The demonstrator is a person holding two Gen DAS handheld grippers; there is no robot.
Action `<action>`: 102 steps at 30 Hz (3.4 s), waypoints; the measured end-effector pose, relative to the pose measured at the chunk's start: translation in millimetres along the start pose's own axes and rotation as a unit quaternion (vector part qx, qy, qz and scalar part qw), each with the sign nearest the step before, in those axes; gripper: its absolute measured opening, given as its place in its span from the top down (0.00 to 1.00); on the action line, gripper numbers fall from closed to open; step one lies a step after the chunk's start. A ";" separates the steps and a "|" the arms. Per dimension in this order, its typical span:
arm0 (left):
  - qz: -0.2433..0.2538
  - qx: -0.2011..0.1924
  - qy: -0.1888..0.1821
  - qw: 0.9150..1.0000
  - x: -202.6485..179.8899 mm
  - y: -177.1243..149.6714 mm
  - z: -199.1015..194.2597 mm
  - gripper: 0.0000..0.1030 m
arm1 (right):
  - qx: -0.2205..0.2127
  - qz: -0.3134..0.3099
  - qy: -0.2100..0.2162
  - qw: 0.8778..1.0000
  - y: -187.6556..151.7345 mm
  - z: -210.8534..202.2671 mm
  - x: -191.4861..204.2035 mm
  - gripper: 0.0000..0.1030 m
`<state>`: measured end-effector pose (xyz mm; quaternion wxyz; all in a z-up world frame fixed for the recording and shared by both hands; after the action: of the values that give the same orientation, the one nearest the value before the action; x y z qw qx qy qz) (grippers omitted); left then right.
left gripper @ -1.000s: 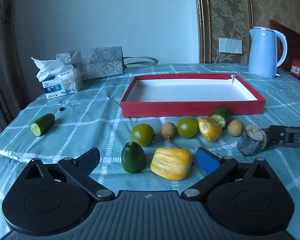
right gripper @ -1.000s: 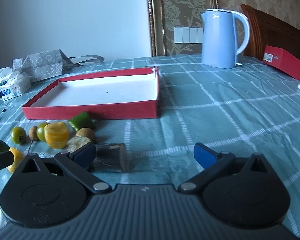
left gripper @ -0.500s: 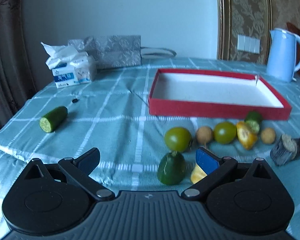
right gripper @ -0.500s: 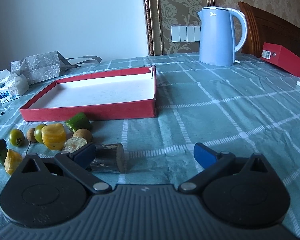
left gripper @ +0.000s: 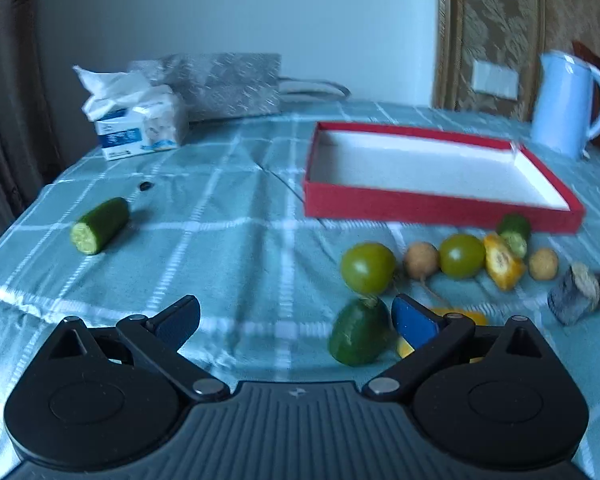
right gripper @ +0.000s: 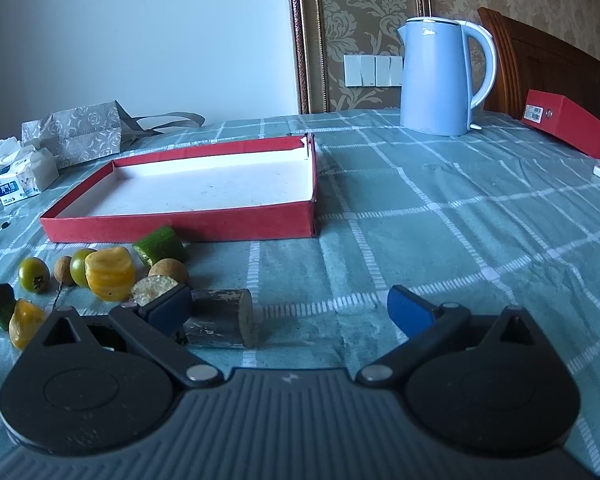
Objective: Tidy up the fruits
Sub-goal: 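Move the left gripper onto the dark green avocado and close it, then lift the avocado with the left gripper while the right gripper grasps a dark eggplant chunk, then carry the avocado into the red tray and open the left gripper while the right gripper lifts the chunk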
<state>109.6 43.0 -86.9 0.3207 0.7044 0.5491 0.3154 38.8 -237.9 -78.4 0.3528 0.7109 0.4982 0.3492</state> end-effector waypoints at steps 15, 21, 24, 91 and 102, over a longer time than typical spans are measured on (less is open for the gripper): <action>0.022 0.001 -0.014 1.000 -10.5 -6.6 6.8 0.28 | 0.006 0.000 -0.002 1.000 -0.8 -3.3 -20.5 0.00; 0.036 -0.011 -0.032 0.999 -24.6 -4.1 4.0 0.62 | 0.002 -0.031 0.020 0.999 -3.4 -5.5 -7.8 0.05; 0.049 -0.019 -0.030 0.998 -30.3 -4.1 2.4 0.69 | -0.001 -0.047 0.036 0.998 -4.3 -8.1 2.9 0.08; 0.036 -0.033 -0.046 0.998 -80.8 121.7 71.7 0.72 | -0.009 -0.003 0.027 1.000 27.6 49.6 17.7 0.69; 0.034 0.043 -0.034 0.998 -84.8 115.6 136.1 0.72 | -0.006 0.006 0.037 0.999 26.3 50.0 15.4 0.69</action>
<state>267.3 -76.2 -83.6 0.2974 0.7460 0.5272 0.2778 97.3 -237.6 -79.2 0.3362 0.6988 0.5042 0.3801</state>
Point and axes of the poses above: each gripper's, at about its wrist camera, not at the fingertips, and z roughly the way its jaws point, x to its left, y to its top, the point moved 10 cm from there along z, roughly the way its jaws point, and after that the axes turned 4 degrees about z, right-handed, at the moved point
